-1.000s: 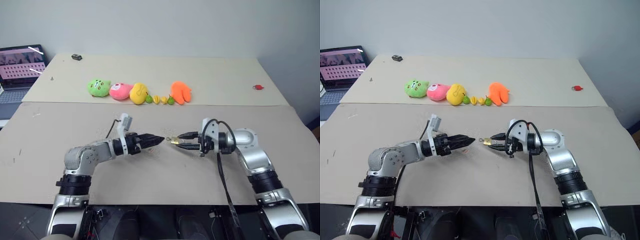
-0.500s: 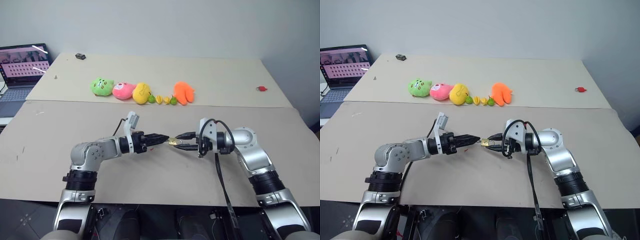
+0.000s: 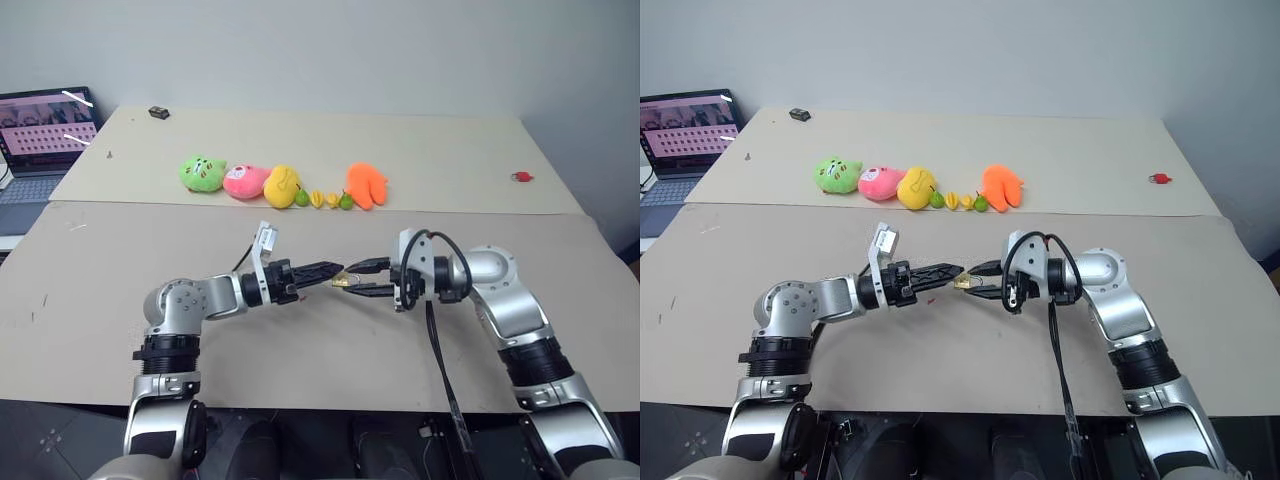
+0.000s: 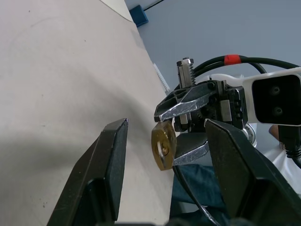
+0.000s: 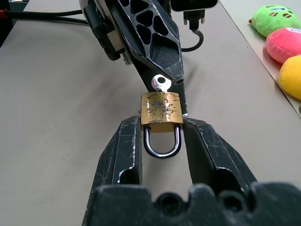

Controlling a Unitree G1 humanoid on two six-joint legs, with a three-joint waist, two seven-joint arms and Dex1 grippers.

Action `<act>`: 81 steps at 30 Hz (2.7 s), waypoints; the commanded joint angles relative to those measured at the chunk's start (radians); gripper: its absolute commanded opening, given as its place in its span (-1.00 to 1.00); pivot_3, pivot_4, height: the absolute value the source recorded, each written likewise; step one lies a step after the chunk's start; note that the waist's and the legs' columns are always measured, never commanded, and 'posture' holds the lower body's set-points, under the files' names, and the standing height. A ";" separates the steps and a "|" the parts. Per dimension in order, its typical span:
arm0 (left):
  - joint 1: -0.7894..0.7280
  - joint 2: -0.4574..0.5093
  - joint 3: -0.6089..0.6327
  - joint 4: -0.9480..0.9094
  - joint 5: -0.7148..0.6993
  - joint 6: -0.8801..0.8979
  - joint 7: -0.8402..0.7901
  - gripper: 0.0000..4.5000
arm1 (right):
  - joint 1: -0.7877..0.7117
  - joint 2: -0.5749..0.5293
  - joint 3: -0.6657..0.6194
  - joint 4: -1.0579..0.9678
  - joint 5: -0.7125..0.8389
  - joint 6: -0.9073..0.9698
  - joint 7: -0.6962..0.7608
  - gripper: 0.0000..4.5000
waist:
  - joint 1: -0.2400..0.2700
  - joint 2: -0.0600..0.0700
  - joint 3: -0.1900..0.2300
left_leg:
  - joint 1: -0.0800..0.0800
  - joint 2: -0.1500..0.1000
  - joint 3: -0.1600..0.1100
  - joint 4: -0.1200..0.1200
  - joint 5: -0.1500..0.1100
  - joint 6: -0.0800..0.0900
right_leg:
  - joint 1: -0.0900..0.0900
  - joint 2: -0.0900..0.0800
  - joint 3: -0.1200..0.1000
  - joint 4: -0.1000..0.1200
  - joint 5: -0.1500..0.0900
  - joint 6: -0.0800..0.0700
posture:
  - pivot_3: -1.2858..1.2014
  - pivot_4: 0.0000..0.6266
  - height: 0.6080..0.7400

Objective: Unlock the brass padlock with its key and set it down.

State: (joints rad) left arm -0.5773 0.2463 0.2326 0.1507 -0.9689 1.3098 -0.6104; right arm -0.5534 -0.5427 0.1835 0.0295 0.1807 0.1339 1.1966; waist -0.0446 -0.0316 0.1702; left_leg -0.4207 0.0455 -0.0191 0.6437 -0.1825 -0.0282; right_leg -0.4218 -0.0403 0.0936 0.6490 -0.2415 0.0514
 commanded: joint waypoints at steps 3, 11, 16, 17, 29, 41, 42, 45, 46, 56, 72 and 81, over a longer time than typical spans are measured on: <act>0.032 0.019 0.052 -0.023 -0.040 0.035 0.022 0.22 | -0.005 -0.026 -0.011 -0.031 0.015 -0.009 0.008 -0.59 | -0.002 0.000 0.000 | 0.000 0.000 0.000 0.000 0.000 0.000 | 0.000 0.000 0.000 0.000 0.000 0.000 | 0.03 -0.52 0.65; 0.057 0.035 0.056 -0.033 -0.056 0.081 0.035 0.22 | -0.014 -0.024 -0.006 -0.028 0.018 -0.011 0.003 -0.59 | -0.002 0.000 0.000 | 0.001 0.000 0.000 0.000 0.000 0.000 | 0.000 0.000 0.000 0.000 0.000 0.000 | 0.03 -0.52 0.65; 0.064 0.025 0.042 -0.038 -0.050 0.073 0.043 -0.45 | -0.017 -0.024 -0.003 -0.035 0.019 -0.013 0.006 -0.59 | -0.003 0.000 0.000 | 0.000 0.000 0.000 0.000 0.000 0.000 | 0.000 0.000 0.000 0.000 0.000 0.000 | 0.03 -0.52 0.65; 0.065 0.026 0.035 -0.041 -0.045 0.070 0.043 -0.62 | -0.019 -0.023 -0.003 -0.037 0.021 -0.011 0.006 -0.59 | -0.003 0.000 0.000 | 0.001 0.000 0.000 0.000 0.000 0.000 | 0.000 0.000 0.000 0.000 0.000 0.000 | 0.03 -0.52 0.65; 0.055 0.010 0.025 -0.036 -0.052 0.041 0.040 -0.62 | -0.033 -0.021 -0.003 -0.043 0.031 -0.002 0.018 -0.59 | -0.002 0.000 0.000 | 0.000 0.000 0.000 0.000 0.000 0.000 | 0.000 0.000 0.000 0.000 0.000 0.000 | 0.03 -0.52 0.65; 0.017 -0.068 0.133 0.034 -0.117 0.037 0.121 -0.62 | -0.033 -0.026 -0.012 -0.055 0.038 0.011 0.022 -0.59 | -0.001 0.000 0.000 | 0.000 0.000 0.000 0.000 0.000 0.000 | 0.000 0.000 0.000 0.000 0.000 0.000 | 0.03 -0.52 0.65; 0.021 -0.069 0.126 0.026 -0.117 0.041 0.119 -0.62 | -0.034 -0.027 -0.014 -0.054 0.040 0.013 0.022 -0.59 | -0.001 0.000 0.000 | 0.000 0.000 0.000 0.000 0.000 0.000 | 0.000 0.000 0.000 0.000 0.000 0.000 | 0.03 -0.52 0.65; 0.042 -0.059 0.103 -0.002 -0.124 0.072 0.103 -0.62 | -0.036 -0.029 -0.019 -0.058 0.048 0.019 0.017 -0.59 | -0.002 0.000 0.000 | 0.000 0.000 0.000 0.000 0.000 0.000 | 0.000 0.000 0.000 0.000 0.000 0.000 | 0.03 -0.52 0.65; 0.051 -0.054 0.102 -0.008 -0.128 0.083 0.101 -0.62 | -0.036 -0.031 -0.020 -0.060 0.051 0.021 0.017 -0.59 | -0.002 0.000 0.000 | 0.000 0.000 0.000 0.000 0.000 0.000 | 0.000 0.000 0.000 0.000 0.000 0.000 | 0.03 -0.52 0.65; 0.068 -0.042 0.111 -0.007 -0.145 0.085 0.114 -0.62 | -0.033 -0.035 -0.018 -0.063 0.061 0.027 0.016 -0.59 | -0.002 0.000 0.000 | 0.000 0.000 0.000 0.000 0.000 0.000 | 0.000 0.000 0.000 0.000 0.000 0.000 | 0.03 -0.52 0.65; 0.093 -0.046 0.103 -0.018 -0.154 0.089 0.133 -0.99 | -0.040 -0.036 -0.018 -0.058 0.063 0.029 0.019 -0.59 | -0.002 0.000 0.000 | 0.000 0.000 0.000 0.000 0.000 0.000 | 0.000 0.000 0.000 0.000 0.000 0.000 | 0.03 -0.52 0.65; 0.101 -0.066 0.105 -0.039 -0.162 0.070 0.154 -0.99 | -0.044 -0.034 -0.017 -0.061 0.063 0.030 0.022 -0.59 | -0.002 0.000 0.000 | 0.000 0.000 0.000 0.000 0.000 0.000 | 0.000 0.000 0.000 0.000 0.000 0.000 | 0.03 -0.52 0.65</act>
State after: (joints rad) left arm -0.4911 0.1866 0.3473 0.1348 -1.1286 1.3888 -0.4678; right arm -0.5665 -0.5718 0.1891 0.0088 0.2185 0.1652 1.2217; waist -0.0469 -0.0317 0.1702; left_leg -0.4204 0.0453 -0.0190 0.6434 -0.1825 -0.0283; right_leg -0.4219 -0.0403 0.0937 0.6488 -0.2415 0.0514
